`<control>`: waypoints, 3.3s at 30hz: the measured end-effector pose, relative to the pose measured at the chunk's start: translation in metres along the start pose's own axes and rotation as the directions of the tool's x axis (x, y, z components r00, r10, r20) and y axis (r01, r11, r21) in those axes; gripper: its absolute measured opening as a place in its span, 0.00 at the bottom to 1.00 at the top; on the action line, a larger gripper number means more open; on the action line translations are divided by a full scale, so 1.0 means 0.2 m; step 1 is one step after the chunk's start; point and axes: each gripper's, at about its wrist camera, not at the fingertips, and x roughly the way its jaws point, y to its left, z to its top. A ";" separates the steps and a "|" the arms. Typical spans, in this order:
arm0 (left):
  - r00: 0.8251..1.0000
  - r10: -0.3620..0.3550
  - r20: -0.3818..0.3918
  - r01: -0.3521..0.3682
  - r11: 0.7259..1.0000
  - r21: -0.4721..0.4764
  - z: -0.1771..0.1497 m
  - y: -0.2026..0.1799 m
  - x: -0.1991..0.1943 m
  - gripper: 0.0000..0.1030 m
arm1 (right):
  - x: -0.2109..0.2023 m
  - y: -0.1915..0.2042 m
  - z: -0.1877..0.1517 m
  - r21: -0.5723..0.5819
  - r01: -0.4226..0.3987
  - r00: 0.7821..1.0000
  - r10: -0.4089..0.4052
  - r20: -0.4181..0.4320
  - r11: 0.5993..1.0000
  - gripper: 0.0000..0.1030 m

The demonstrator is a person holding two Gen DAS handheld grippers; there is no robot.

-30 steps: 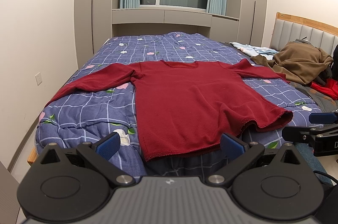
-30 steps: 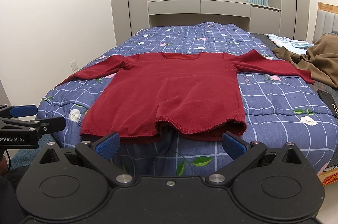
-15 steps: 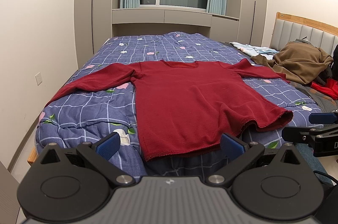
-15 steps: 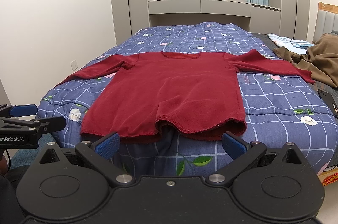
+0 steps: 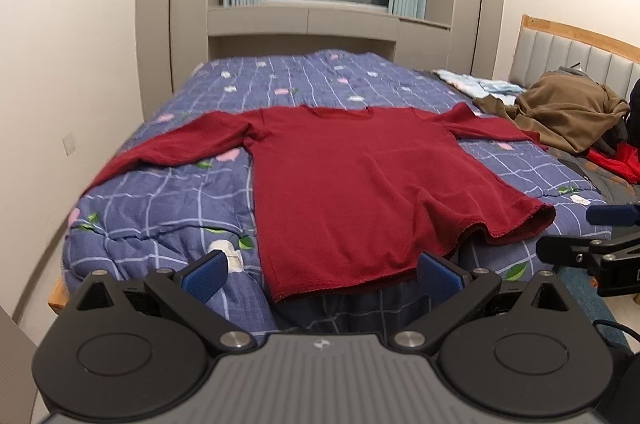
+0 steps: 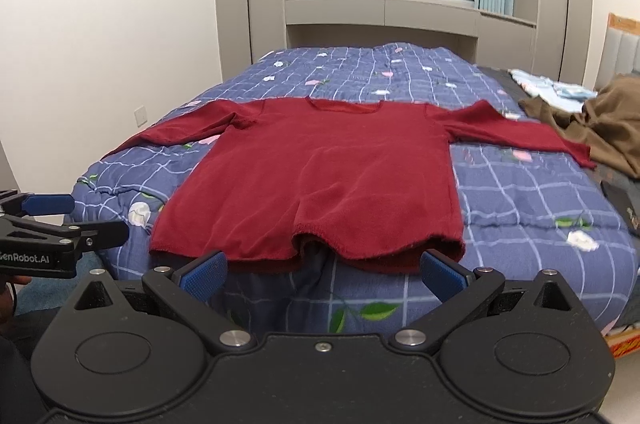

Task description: Fold small clothes

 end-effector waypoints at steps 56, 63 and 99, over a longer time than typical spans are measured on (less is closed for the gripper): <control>0.978 -0.119 -0.171 0.109 0.992 -0.065 1.08 -0.67 2.22 1.00 | 1.55 -2.14 0.56 0.567 0.324 0.941 -0.318 -0.114 0.757 0.99; 0.975 -0.098 -0.199 0.096 0.995 -0.020 1.05 -0.75 2.33 1.00 | 1.64 -2.35 0.53 0.720 0.321 0.929 -0.353 -0.112 0.615 0.90; 0.999 -0.038 -0.030 0.022 0.905 -0.425 1.26 0.22 1.64 1.00 | 1.76 -0.73 1.39 -0.361 0.207 0.965 -0.128 0.231 0.909 0.07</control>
